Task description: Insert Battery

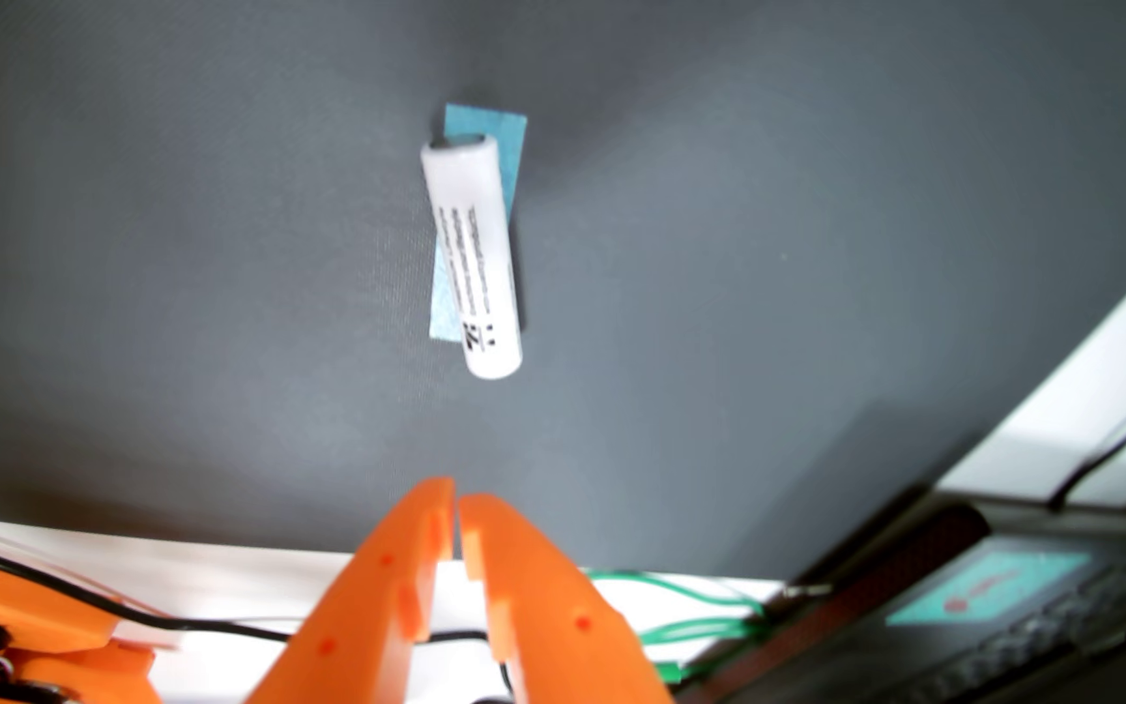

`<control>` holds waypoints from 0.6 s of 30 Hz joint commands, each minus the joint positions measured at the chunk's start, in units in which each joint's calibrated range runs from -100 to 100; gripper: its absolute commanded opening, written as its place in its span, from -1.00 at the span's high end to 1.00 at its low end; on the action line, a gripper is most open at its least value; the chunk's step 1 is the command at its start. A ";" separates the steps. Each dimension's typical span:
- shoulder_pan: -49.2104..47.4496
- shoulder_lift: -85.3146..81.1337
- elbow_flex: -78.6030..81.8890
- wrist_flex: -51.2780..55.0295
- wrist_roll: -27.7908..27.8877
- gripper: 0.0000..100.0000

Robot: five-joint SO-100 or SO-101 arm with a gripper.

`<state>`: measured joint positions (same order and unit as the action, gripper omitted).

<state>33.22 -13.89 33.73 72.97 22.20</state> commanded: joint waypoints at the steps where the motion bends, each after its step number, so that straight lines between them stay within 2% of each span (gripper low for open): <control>1: 0.42 5.68 -3.33 -1.08 1.08 0.97; 5: -0.40 8.27 -3.24 -1.34 1.44 0.94; 13: -0.52 9.02 -2.43 -4.64 1.80 0.67; 18: 0.07 9.02 -1.53 -4.64 2.93 0.65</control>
<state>32.81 -4.66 32.91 68.79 24.65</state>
